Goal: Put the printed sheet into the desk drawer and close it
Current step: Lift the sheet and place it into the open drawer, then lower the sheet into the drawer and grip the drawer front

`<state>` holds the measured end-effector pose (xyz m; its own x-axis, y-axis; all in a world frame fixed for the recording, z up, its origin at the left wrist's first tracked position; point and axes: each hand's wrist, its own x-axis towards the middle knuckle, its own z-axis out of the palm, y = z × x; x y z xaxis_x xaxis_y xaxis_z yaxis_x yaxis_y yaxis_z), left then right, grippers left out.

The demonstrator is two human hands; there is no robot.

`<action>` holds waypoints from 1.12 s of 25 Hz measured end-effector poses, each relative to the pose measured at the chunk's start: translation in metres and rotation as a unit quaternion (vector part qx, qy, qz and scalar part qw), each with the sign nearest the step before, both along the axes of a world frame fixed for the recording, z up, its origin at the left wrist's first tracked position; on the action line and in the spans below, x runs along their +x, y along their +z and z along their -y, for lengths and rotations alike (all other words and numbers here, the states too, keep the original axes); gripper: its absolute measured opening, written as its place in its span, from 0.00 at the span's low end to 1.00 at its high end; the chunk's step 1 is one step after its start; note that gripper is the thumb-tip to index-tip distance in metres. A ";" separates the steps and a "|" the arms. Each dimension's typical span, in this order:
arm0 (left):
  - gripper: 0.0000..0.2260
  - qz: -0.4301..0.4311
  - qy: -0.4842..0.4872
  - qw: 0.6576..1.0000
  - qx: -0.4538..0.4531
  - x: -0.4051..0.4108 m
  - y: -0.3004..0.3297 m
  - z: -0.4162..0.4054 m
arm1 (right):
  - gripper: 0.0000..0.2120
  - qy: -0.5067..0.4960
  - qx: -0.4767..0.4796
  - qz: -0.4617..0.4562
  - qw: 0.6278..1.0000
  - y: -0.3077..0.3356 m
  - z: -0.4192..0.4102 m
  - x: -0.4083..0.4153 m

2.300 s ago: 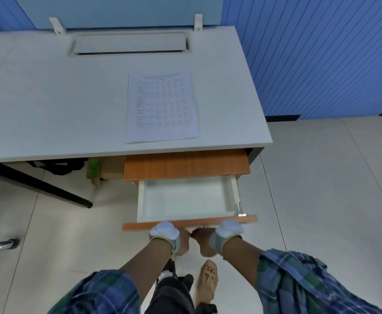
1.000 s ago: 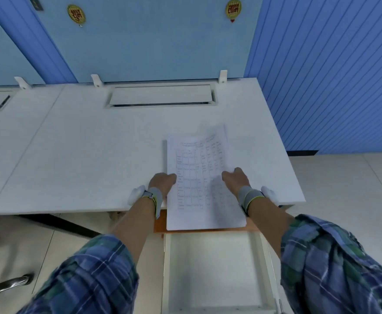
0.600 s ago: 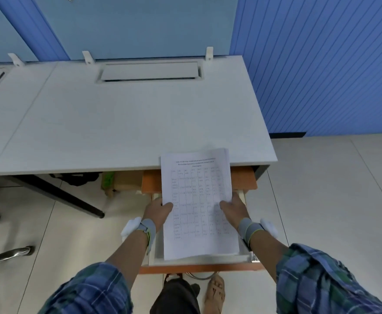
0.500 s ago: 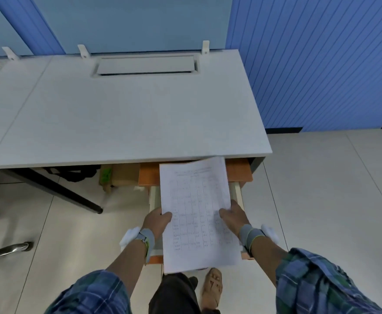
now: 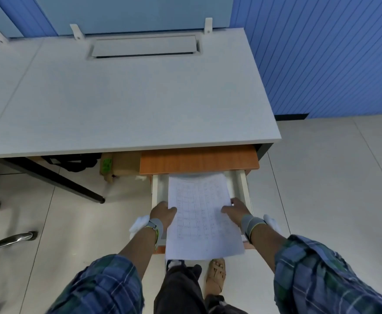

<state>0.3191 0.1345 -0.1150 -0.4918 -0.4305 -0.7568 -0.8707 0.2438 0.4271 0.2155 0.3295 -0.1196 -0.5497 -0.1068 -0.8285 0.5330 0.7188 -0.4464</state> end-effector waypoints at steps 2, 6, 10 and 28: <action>0.07 0.004 -0.005 0.999 -0.033 -0.013 -0.011 0.010 | 0.20 -0.003 -0.005 -0.024 1.000 -0.005 0.014 -0.012; 0.16 -0.006 -0.011 0.998 -0.065 -0.038 -0.032 0.029 | 0.19 -0.025 -0.018 -0.070 0.997 -0.025 0.040 -0.035; 0.20 0.012 -0.041 0.994 -0.098 -0.052 -0.048 0.042 | 0.20 -0.044 -0.002 -0.071 0.997 -0.053 0.055 -0.045; 0.38 0.225 -0.263 0.937 0.047 -0.008 0.049 -0.038 | 0.32 0.294 0.065 0.327 0.896 0.017 0.022 0.018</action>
<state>0.3110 0.1728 -0.0665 -0.2395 -0.1396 -0.9608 -0.7374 0.6699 0.0865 0.2336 0.3076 -0.1028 0.1768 -0.0972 -0.9794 0.1627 0.9843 -0.0683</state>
